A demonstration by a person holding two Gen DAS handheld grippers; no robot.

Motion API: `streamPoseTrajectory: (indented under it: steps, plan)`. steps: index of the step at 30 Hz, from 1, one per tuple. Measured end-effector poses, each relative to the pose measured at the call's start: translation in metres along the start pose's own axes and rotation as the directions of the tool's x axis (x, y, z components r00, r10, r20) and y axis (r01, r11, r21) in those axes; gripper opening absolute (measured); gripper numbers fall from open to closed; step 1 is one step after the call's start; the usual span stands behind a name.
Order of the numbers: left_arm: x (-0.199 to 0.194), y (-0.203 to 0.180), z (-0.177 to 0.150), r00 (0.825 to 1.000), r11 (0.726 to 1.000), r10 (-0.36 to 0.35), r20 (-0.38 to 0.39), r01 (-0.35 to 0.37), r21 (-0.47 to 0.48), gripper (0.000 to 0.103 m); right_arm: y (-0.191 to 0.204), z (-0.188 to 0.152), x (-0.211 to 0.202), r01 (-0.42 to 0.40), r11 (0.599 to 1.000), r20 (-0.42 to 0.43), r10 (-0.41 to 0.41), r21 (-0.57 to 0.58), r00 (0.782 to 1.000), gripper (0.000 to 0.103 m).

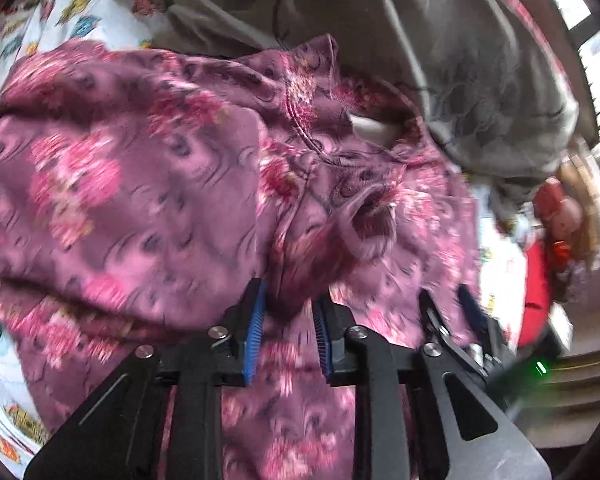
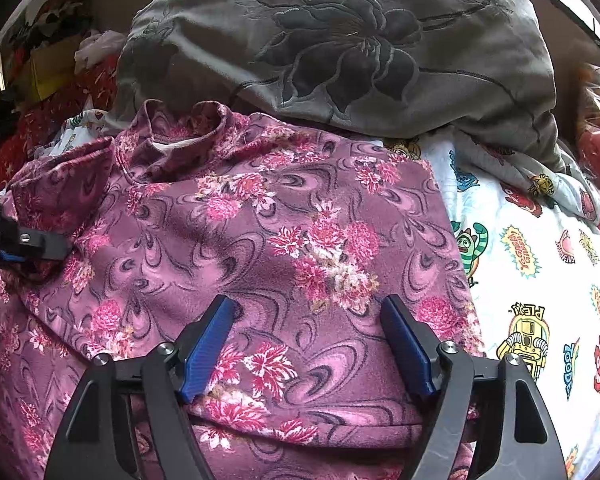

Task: Fold small clothes

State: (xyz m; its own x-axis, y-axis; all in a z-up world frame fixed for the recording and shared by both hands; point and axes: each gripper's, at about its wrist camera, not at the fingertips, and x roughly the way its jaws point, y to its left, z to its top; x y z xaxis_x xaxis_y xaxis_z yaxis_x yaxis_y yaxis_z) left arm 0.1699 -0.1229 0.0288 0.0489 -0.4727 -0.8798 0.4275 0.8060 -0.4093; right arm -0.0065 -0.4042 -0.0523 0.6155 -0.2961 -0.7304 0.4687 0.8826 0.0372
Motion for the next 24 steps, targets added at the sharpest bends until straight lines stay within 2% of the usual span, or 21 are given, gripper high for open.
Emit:
streamPoseTrajectory:
  steps: [1,3,5,7,10,12,16,18,19,20,22,24]
  plan:
    - [-0.012,0.011,-0.004,0.999,0.999,-0.029,0.016,0.029,-0.015,0.030,-0.001,0.003,-0.001,-0.002,1.000,-0.011,0.002,0.002,1.000,0.078]
    - [-0.032,0.035,-0.012,0.997,0.997,-0.045,0.059,0.048,-0.057,0.052,0.000,0.009,-0.004,-0.003,0.999,-0.034,0.004,0.032,0.999,0.078]
    - [-0.047,0.068,-0.018,0.994,0.990,-0.029,0.106,0.043,-0.134,0.053,0.002,0.016,-0.012,-0.074,0.992,-0.029,0.077,0.102,0.997,0.078]
    - [-0.051,0.096,-0.019,0.993,0.977,-0.050,0.108,0.071,-0.201,0.053,0.011,0.025,-0.023,-0.182,0.971,0.012,0.182,0.153,0.983,0.078]
    - [-0.043,0.122,-0.017,0.993,0.954,-0.071,0.094,0.095,-0.283,0.053,0.035,0.039,-0.030,-0.314,0.934,0.040,0.312,0.171,0.949,0.078]
    - [-0.036,0.132,-0.015,0.992,0.944,-0.095,0.088,0.118,-0.308,0.053,0.055,0.047,-0.023,-0.379,0.908,0.014,0.383,0.180,0.924,0.078]
    - [-0.025,0.132,-0.014,0.990,0.938,-0.112,0.085,0.133,-0.320,0.053,0.083,0.052,0.000,-0.389,0.901,-0.060,0.406,0.194,0.912,0.077]
    - [-0.024,0.132,-0.012,0.988,0.935,-0.124,0.088,0.146,-0.322,0.053,0.090,0.053,0.011,-0.395,0.894,-0.086,0.420,0.211,0.904,0.062]
    - [-0.024,0.133,-0.012,0.988,0.934,-0.130,0.087,0.152,-0.325,0.053,0.090,0.053,0.014,-0.404,0.888,-0.084,0.430,0.220,0.899,0.037]
    - [-0.023,0.134,-0.010,0.987,0.932,-0.135,0.086,0.156,-0.328,0.053,0.090,0.053,0.016,-0.423,0.875,-0.083,0.452,0.235,0.888,0.019]
    - [-0.024,0.136,-0.011,0.985,0.928,-0.147,0.087,0.168,-0.332,0.053,0.086,0.054,0.014,-0.422,0.872,-0.067,0.450,0.247,0.890,0.009]
    - [-0.027,0.140,-0.011,0.983,0.925,-0.157,0.092,0.179,-0.336,0.053,0.078,0.054,0.006,-0.430,0.871,-0.030,0.450,0.239,0.893,0.008]
